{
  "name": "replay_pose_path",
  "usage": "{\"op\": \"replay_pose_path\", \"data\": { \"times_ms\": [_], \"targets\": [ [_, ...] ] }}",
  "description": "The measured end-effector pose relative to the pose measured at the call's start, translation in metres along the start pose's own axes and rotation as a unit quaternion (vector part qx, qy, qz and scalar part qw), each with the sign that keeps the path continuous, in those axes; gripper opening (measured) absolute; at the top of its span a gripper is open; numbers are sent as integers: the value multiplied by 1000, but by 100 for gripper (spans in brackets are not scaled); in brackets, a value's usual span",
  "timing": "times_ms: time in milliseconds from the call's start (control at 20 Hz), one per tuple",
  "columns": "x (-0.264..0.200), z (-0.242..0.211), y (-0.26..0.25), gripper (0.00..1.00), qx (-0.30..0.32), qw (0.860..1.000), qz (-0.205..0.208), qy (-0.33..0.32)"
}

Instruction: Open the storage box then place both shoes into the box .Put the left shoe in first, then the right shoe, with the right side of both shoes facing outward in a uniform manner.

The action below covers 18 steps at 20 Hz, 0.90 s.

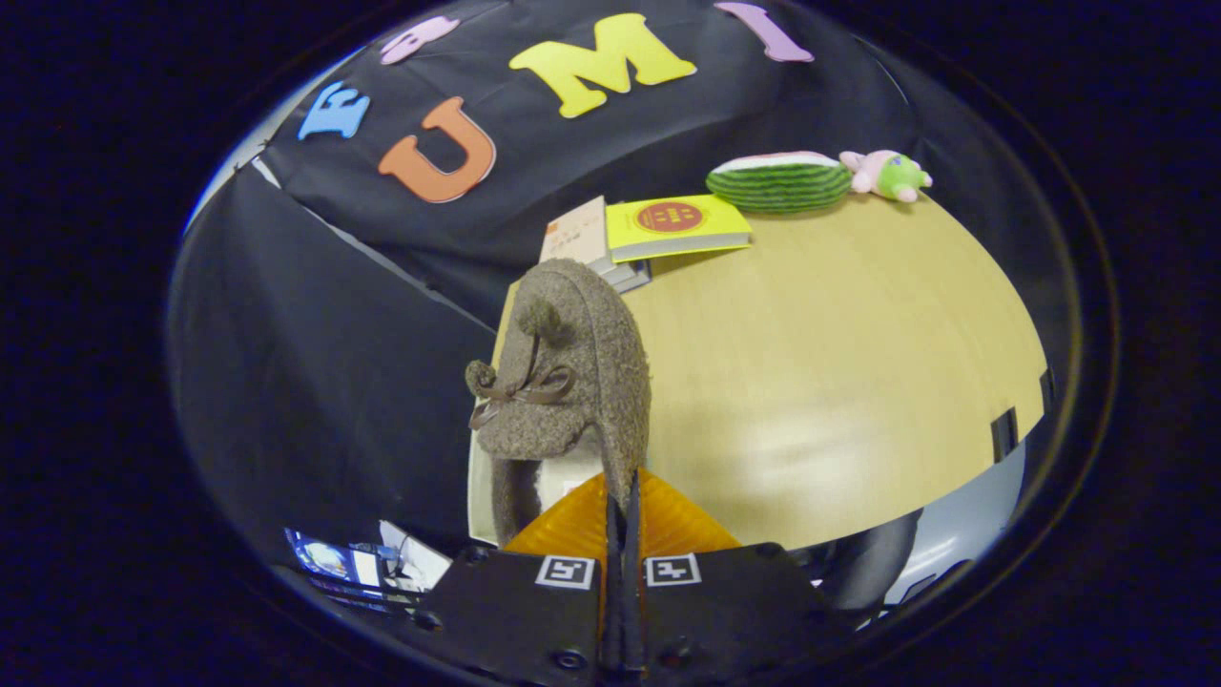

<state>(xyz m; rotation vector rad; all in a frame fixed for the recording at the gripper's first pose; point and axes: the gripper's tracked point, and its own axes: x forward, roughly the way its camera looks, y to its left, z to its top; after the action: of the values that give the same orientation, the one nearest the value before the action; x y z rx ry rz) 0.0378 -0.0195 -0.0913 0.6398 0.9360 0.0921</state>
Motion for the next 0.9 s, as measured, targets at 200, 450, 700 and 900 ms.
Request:
{"op": "replay_pose_path", "data": {
  "times_ms": [200,450,700,900],
  "targets": [
    [28,-17,59,6,-9,1000,8,22],
    [81,-36,76,6,-1,999,-12,53],
    [111,-48,57,6,25,996,-40,70],
    [118,-49,46,9,51,995,-47,74]
  ]
}}
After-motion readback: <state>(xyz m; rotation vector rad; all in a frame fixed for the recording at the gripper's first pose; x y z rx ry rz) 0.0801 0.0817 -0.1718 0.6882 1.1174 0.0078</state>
